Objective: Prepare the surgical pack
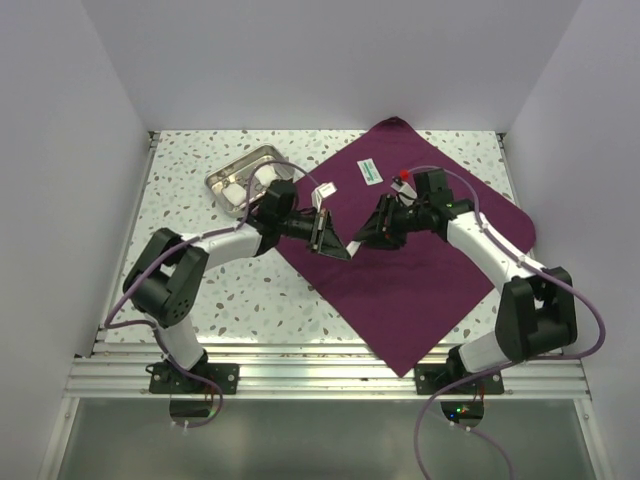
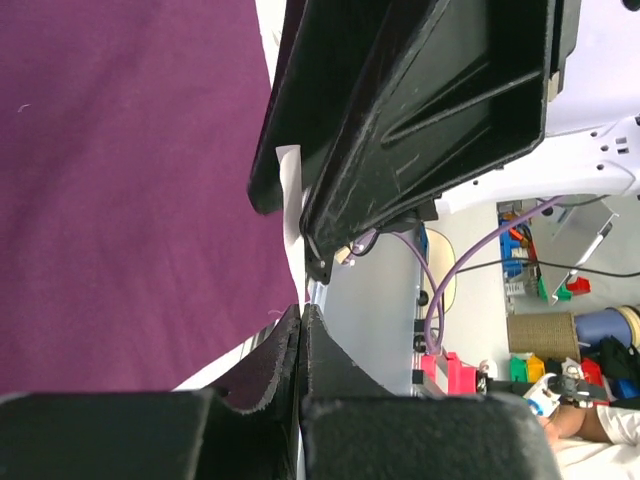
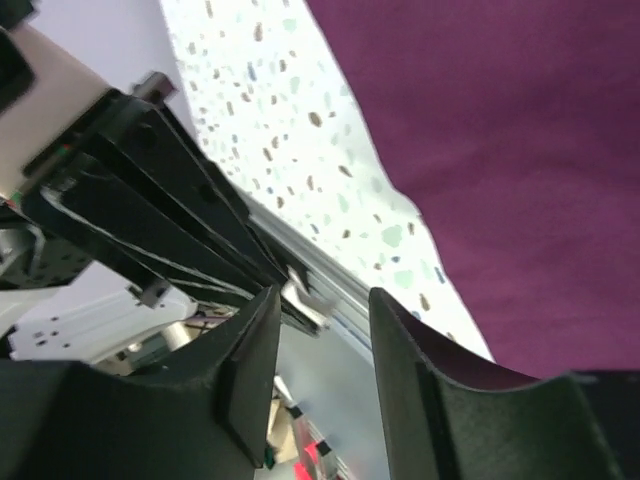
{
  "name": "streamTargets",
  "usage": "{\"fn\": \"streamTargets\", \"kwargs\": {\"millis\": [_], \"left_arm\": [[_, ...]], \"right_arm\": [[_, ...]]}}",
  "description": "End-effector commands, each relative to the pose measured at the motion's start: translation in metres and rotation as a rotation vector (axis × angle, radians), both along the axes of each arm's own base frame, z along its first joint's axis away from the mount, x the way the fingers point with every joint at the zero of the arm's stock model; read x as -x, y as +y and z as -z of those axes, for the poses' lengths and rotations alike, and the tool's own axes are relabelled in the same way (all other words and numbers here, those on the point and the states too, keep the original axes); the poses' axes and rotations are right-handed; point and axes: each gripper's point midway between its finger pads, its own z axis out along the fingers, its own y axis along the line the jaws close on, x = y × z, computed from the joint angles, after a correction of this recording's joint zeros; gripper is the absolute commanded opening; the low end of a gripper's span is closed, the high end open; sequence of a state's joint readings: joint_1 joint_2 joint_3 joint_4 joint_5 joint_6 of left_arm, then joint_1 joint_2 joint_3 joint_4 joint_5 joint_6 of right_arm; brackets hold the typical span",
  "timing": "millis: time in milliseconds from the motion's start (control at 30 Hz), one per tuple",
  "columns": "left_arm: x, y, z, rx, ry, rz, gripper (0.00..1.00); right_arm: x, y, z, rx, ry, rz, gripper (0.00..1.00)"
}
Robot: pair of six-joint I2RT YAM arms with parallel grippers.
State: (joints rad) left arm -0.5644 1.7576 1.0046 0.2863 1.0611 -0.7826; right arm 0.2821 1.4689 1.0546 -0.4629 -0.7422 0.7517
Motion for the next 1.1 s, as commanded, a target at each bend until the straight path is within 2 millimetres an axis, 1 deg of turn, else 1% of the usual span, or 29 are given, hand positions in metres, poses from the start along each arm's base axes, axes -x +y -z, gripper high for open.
{"fn": "streamTargets", "kwargs": {"millis": [0,33,67,133,167,233,267,333,367,400,433,467,500,533,600,633,700,733,800,833,900,933,967,1067], "left_arm": [[-0.028,0.010,-0.006,0.010,-0.061,-0.052,0.00],[-0.034,0.015,-0.005,-0.003,-0.055,-0.072,0.00],[-0.047,0.027,-0.003,-0.010,-0.065,-0.111,0.00],[-0.064,0.042,0.001,-0.044,-0.060,-0.168,0.00],[-0.080,0.057,0.003,-0.056,-0.079,-0.210,0.00],[-0.101,0.073,0.004,-0.091,-0.083,-0.277,0.00],[-0.117,0.089,0.009,-0.113,-0.094,-0.324,0.00],[-0.140,0.105,0.010,-0.162,-0.081,-0.387,0.00],[-0.154,0.119,0.019,-0.185,-0.063,-0.425,0.00],[-0.164,0.126,0.021,-0.197,-0.057,-0.452,0.00],[-0.176,0.132,0.017,-0.202,-0.065,-0.478,0.00],[-0.189,0.144,0.025,-0.223,-0.048,-0.514,0.00],[-0.196,0.151,0.028,-0.242,-0.037,-0.536,0.00],[-0.207,0.155,0.029,-0.240,-0.039,-0.549,0.00],[-0.225,0.169,0.027,-0.260,-0.039,-0.596,0.00],[-0.232,0.179,0.037,-0.279,-0.016,-0.621,0.00],[-0.243,0.190,0.039,-0.293,0.002,-0.655,0.00],[-0.247,0.197,0.048,-0.297,0.025,-0.669,0.00],[-0.255,0.204,0.050,-0.299,0.049,-0.694,0.00],[-0.258,0.210,0.057,-0.307,0.064,-0.707,0.00],[-0.264,0.216,0.058,-0.323,0.070,-0.726,0.00],[-0.264,0.217,0.063,-0.331,0.082,-0.728,0.00],[-0.268,0.229,0.066,-0.340,0.091,-0.751,0.00],[-0.272,0.244,0.072,-0.378,0.108,-0.790,0.00]], "right_arm": [[-0.003,-0.017,0.010,0.108,0.017,0.016,0.46],[-0.006,-0.024,0.016,0.129,0.028,0.034,0.47],[-0.004,-0.028,0.024,0.152,0.056,0.035,0.47],[-0.006,-0.035,0.034,0.207,0.044,0.020,0.48],[-0.003,-0.037,0.040,0.223,0.061,0.011,0.48],[0.000,-0.039,0.056,0.249,0.094,-0.024,0.48],[0.005,-0.040,0.063,0.271,0.116,-0.037,0.48],[0.008,-0.044,0.080,0.344,0.124,-0.077,0.48],[0.013,-0.045,0.085,0.373,0.141,-0.095,0.48],[0.016,-0.046,0.091,0.400,0.145,-0.111,0.48],[0.020,-0.050,0.101,0.436,0.162,-0.114,0.48],[0.021,-0.051,0.105,0.442,0.169,-0.115,0.48],[0.022,-0.052,0.108,0.450,0.173,-0.114,0.48],[0.026,-0.056,0.116,0.472,0.191,-0.109,0.48],[0.030,-0.059,0.121,0.487,0.200,-0.101,0.48],[0.035,-0.062,0.126,0.499,0.216,-0.101,0.48],[0.041,-0.066,0.132,0.516,0.231,-0.108,0.49],[0.045,-0.068,0.135,0.526,0.239,-0.114,0.49],[0.048,-0.070,0.140,0.539,0.260,-0.126,0.49],[0.049,-0.072,0.142,0.545,0.266,-0.127,0.49],[0.050,-0.071,0.145,0.548,0.278,-0.136,0.49],[0.050,-0.072,0.145,0.551,0.285,-0.136,0.49],[0.051,-0.072,0.147,0.552,0.293,-0.138,0.49],[0.056,-0.071,0.152,0.544,0.327,-0.145,0.49]]}}
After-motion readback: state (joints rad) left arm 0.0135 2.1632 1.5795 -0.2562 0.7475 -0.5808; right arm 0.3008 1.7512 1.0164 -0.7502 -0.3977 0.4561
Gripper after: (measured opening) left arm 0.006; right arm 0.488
